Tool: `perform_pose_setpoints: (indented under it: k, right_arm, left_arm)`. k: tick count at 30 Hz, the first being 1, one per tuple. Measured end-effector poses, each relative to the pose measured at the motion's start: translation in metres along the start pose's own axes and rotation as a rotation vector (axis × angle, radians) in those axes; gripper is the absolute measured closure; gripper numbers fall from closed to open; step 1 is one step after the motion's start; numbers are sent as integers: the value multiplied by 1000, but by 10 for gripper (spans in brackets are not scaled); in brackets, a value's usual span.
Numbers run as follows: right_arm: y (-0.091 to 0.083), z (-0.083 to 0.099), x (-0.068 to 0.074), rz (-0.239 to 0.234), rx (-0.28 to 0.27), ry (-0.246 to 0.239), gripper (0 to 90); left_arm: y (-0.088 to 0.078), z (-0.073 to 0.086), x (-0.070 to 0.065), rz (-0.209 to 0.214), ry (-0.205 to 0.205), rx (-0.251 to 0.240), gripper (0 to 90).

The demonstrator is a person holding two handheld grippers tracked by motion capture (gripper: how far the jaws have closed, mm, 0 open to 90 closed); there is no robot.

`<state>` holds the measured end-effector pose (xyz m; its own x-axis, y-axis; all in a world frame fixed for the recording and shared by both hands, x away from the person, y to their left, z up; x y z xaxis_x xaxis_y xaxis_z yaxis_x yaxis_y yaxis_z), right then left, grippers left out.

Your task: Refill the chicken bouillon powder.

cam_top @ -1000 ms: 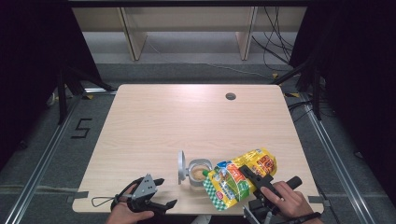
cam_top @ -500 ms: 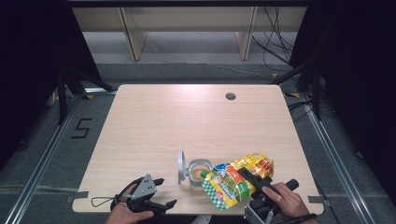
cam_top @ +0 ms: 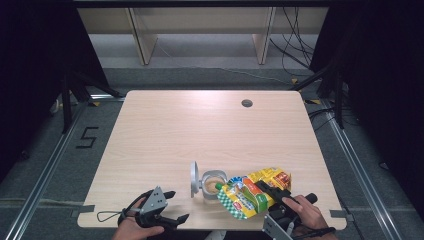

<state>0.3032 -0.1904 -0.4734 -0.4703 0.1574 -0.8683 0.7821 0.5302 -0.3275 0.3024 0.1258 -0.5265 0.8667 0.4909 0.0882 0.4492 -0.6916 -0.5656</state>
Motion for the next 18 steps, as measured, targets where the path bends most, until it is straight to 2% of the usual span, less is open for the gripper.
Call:
perform_pose_setpoints:
  k: [1,3,5,6,7,8,9,10,11,14,15,18]
  right_arm:
    - [1,2,3,-9,0,61,732]
    - [1,2,-1,-11,-10,28,732]
    - [2,4,-1,-11,-20,51,733]
    - [2,6,2,-24,-30,115,733]
    - [6,6,1,-24,-63,104,733]
    - [5,7,3,-32,-37,139,733]
    - [5,8,3,-40,-38,169,734]
    - [6,8,0,-45,-51,144,734]
    - [6,9,2,-48,-52,200,734]
    - [9,10,2,-60,-71,201,736]
    - [9,10,2,-67,-76,208,737]
    - [9,11,2,-79,-79,240,737]
  left_arm:
    - [0,0,0,2,-2,-3,152]
    - [0,0,0,2,2,1,152]
    - [0,0,0,1,2,1,152]
    - [1,0,0,-10,0,-13,152]
    - [1,0,0,-11,0,-12,152]
    - [1,-1,0,-10,4,-14,152]
    - [1,-2,-1,-6,-10,-32,152]
    - [-1,-2,0,7,14,-15,152]
    - [-1,-1,0,8,15,-9,152]
    - [-1,-1,0,1,-5,-11,152]
    - [-1,-2,-2,4,-22,-25,152]
    - [-1,-1,-1,5,-15,-18,152]
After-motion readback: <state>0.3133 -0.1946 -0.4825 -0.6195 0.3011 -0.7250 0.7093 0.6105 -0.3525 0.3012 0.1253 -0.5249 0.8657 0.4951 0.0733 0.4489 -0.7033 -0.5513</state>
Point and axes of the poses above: each handheld gripper's, and its own axes: y roughly forward along the jaws, z roughly out of its underside, x roughly to its left, the point moved 5 cm from there along y, roughly forward along the jaws, and after that the axes turned 10 degrees about y, right-handed, at the moved point
